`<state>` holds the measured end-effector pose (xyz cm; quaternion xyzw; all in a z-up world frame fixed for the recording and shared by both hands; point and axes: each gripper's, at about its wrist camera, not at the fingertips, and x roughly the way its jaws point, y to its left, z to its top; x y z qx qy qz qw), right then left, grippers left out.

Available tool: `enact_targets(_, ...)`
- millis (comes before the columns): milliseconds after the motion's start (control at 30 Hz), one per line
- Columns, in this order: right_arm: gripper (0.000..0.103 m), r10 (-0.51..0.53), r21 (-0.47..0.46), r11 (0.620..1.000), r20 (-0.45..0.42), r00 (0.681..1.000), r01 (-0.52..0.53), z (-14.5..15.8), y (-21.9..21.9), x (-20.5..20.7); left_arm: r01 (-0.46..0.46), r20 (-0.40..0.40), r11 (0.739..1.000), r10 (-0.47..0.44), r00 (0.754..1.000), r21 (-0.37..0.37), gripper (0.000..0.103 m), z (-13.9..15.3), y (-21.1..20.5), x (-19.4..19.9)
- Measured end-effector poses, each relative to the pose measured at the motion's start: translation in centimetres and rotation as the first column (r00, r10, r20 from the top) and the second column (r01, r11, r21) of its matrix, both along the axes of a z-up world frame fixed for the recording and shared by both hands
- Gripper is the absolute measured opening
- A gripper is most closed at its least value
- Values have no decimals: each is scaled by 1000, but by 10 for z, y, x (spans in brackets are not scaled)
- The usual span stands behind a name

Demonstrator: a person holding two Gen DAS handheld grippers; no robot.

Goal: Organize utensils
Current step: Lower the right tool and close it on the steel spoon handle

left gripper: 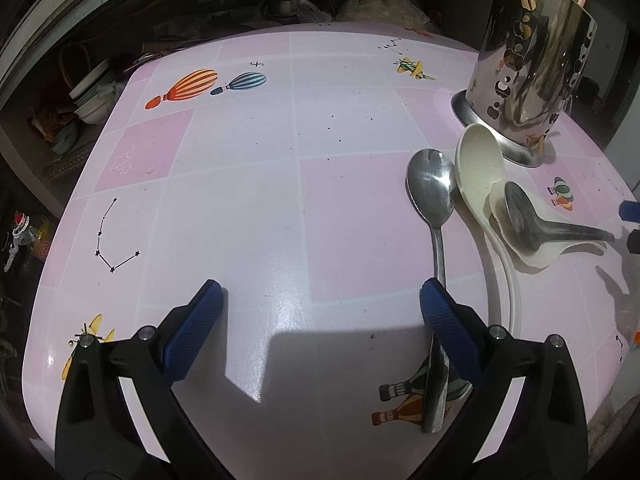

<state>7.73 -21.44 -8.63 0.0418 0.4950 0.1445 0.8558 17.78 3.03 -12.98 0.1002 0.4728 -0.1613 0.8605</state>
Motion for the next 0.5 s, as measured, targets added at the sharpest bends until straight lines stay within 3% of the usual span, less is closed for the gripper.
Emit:
enact_targets(200,46,193,67,979,24,981,-194,-2,42,35,-1,0,1000,1,1000,0,96,1,-1,0)
enact_targets(500,46,373,86,925,-24,928,-369,-11,63,70,-2,1,1000,2,1000,0,96,1,-1,0)
